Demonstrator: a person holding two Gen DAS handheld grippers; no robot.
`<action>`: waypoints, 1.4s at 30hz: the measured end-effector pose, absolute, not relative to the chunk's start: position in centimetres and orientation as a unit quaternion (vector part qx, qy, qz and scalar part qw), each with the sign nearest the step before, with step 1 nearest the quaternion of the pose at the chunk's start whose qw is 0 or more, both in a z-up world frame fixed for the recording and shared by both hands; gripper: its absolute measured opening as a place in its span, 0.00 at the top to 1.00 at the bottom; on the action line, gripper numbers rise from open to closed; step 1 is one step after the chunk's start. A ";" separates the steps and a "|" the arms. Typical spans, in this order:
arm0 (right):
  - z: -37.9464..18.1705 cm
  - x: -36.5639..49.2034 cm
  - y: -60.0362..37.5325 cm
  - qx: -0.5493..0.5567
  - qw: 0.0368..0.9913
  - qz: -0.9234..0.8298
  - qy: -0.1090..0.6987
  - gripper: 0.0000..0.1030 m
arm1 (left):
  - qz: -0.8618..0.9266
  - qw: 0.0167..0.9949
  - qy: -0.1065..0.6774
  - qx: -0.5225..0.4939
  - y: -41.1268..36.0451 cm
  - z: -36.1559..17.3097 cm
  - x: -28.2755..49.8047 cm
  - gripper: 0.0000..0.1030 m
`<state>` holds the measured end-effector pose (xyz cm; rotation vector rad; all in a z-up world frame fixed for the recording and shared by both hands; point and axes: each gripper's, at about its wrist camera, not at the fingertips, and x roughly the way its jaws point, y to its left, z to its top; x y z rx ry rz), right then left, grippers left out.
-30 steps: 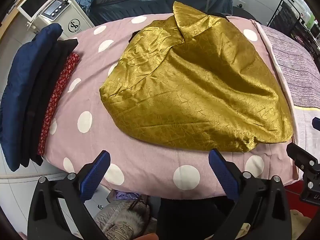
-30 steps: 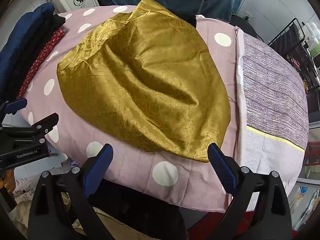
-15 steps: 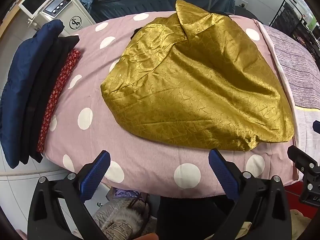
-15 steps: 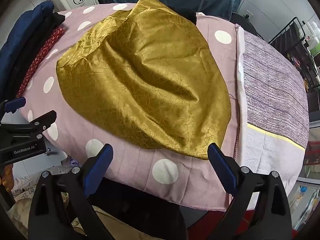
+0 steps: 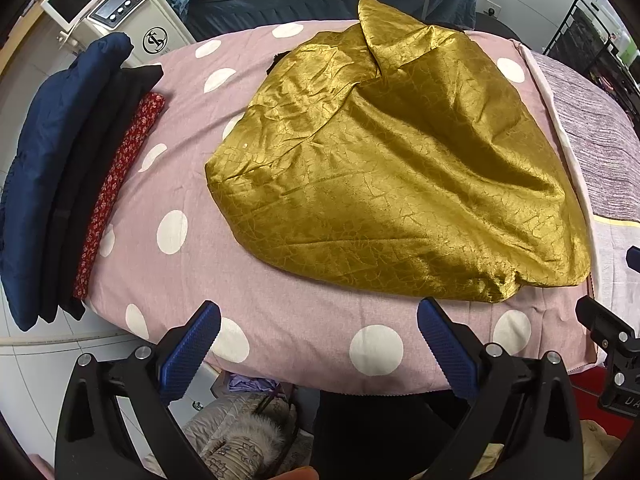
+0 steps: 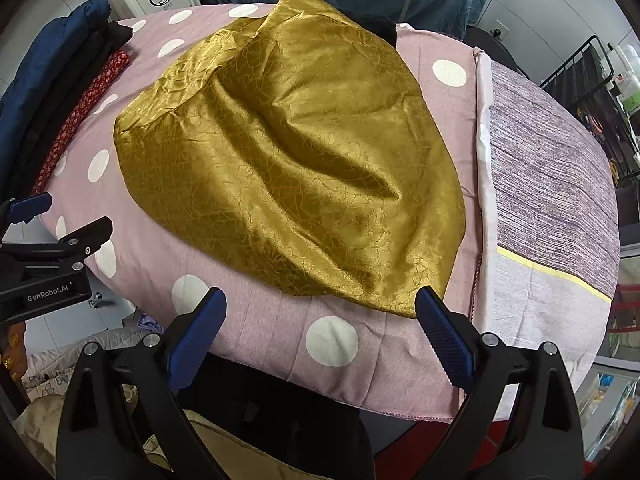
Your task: Fold large clothes
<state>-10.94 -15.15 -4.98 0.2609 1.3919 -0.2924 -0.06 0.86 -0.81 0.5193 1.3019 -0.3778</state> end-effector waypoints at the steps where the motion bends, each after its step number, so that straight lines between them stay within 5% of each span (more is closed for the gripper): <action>1: -5.0 -11.0 -15.1 0.119 0.750 -0.133 0.637 0.09 | -0.172 0.748 0.596 0.238 0.9 -0.9 -0.1 0.06; 42: -6.0 -10.7 -14.8 0.116 0.742 -0.124 0.648 0.09 | -0.169 0.740 0.605 0.240 0.9 -1.7 0.1 0.06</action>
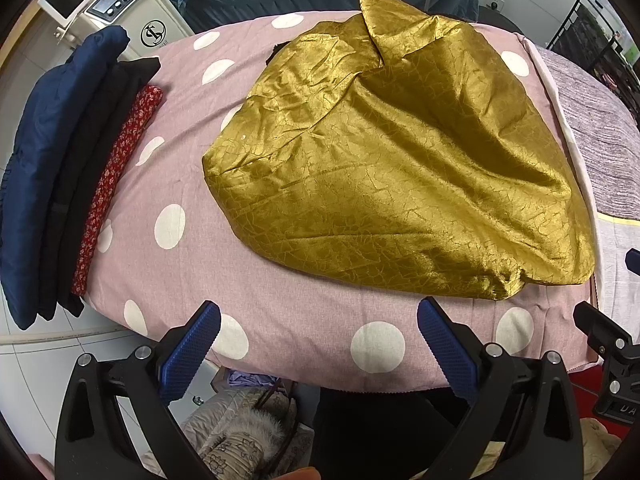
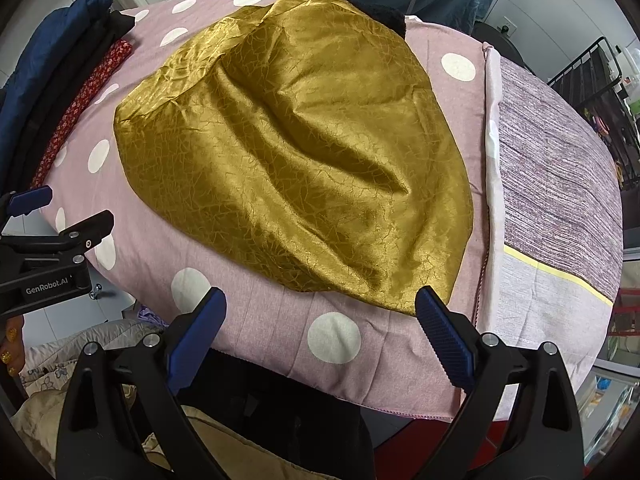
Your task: Fold large clothes
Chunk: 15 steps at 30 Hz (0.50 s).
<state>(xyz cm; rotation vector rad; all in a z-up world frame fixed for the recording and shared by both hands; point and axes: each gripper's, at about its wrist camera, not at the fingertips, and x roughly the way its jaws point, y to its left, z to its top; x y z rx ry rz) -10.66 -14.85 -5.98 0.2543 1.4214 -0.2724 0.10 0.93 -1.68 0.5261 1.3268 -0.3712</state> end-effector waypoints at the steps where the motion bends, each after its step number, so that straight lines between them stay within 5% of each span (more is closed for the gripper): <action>1: -6.0 -10.6 -14.8 0.116 0.742 -0.124 0.649 0.09 | -0.169 0.739 0.606 0.240 0.9 -1.7 0.2 0.06; 15: -6.4 -9.9 -15.1 0.115 0.736 -0.118 0.656 0.09 | -0.166 0.732 0.614 0.245 0.3 -2.0 1.1 0.06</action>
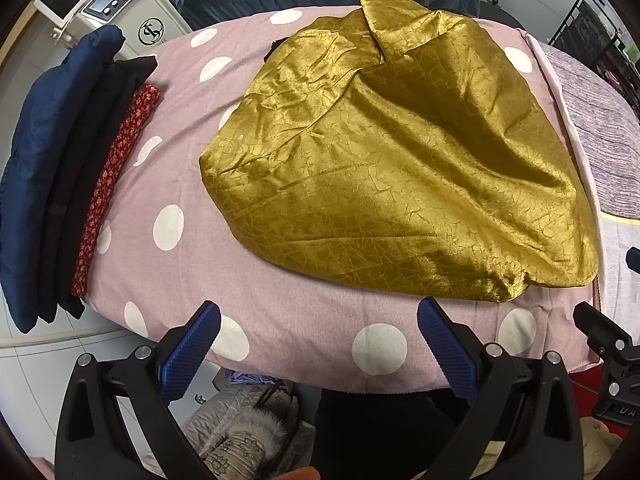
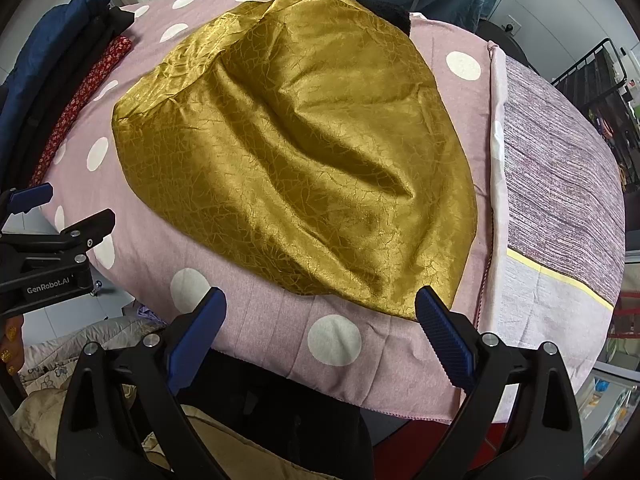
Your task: Fold large clothes
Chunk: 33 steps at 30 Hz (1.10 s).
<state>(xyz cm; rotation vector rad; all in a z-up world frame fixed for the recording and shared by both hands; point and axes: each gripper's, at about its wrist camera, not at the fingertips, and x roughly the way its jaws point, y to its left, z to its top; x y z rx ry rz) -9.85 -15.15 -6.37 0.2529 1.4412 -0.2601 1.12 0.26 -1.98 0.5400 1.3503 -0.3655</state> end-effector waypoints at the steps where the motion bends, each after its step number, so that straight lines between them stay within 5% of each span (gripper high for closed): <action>1: -6.4 -9.8 -15.2 0.116 0.736 -0.118 0.656 0.09 | -0.166 0.732 0.614 0.246 0.2 -2.0 1.2 0.06; 16: -6.7 -3.6 -16.2 0.100 0.774 -0.073 0.620 0.09 | -0.112 0.722 0.659 0.178 4.5 -4.6 5.8 0.06; 28: -10.9 13.0 -10.0 -0.145 0.797 0.021 0.585 0.09 | 0.013 0.718 0.694 0.047 19.3 -6.4 7.7 0.06; 30: -13.1 13.7 -8.7 -0.197 0.770 0.022 0.607 0.22 | 0.010 0.713 0.700 0.039 20.2 -6.8 7.9 0.06; 32: -15.1 13.1 -8.3 -0.210 0.741 0.020 0.638 0.67 | -0.005 0.715 0.698 0.036 20.3 -6.9 8.6 0.06; 33: -15.7 12.3 -8.4 -0.207 0.733 0.016 0.648 0.80 | -0.015 0.719 0.694 0.035 20.1 -6.8 9.2 0.06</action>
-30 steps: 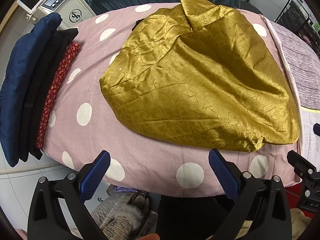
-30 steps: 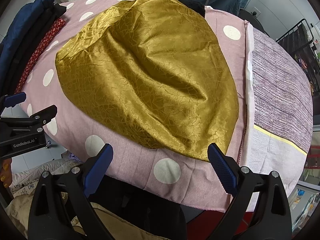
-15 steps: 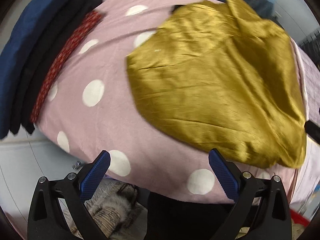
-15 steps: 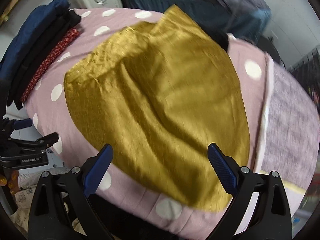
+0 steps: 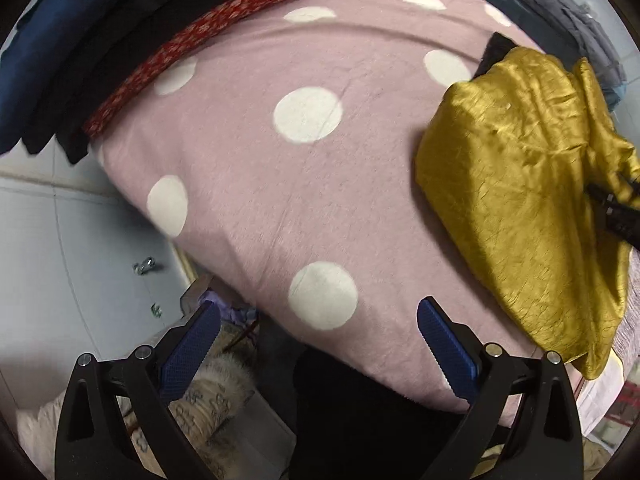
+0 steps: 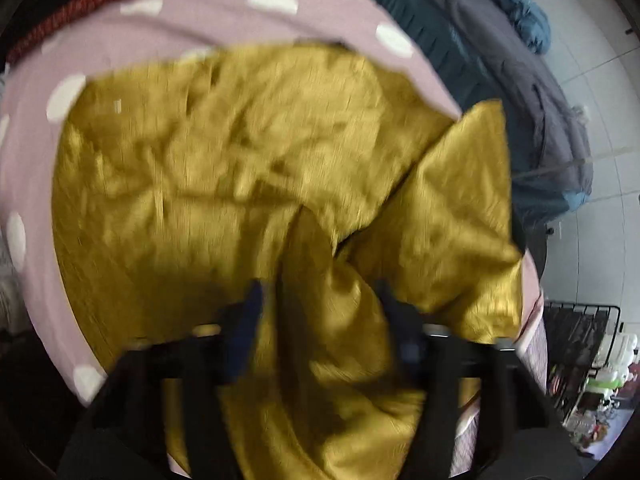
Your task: Fold large clothes
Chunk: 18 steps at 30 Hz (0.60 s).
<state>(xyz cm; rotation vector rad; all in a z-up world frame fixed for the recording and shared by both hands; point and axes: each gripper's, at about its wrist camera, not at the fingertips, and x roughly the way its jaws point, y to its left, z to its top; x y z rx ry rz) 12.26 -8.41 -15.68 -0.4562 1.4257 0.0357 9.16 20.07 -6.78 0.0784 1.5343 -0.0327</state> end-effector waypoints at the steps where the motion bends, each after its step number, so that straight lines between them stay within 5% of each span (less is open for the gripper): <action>1: -15.9 11.4 -8.7 -0.196 0.729 0.017 0.655 0.86 | -0.028 0.727 0.686 0.032 19.9 -6.5 9.8 0.06; 13: -21.2 -10.0 -9.3 0.049 0.601 -0.072 0.795 0.90 | -0.172 0.709 0.683 0.023 13.2 -8.6 20.8 0.06; 15: -21.8 -12.4 -7.6 0.074 0.578 -0.074 0.810 0.85 | -0.201 0.697 0.686 0.048 11.2 -9.6 21.2 0.06; 18: -20.7 -14.3 -5.4 0.087 0.581 -0.093 0.804 0.53 | -0.238 0.675 0.694 0.079 8.7 -11.2 19.5 0.06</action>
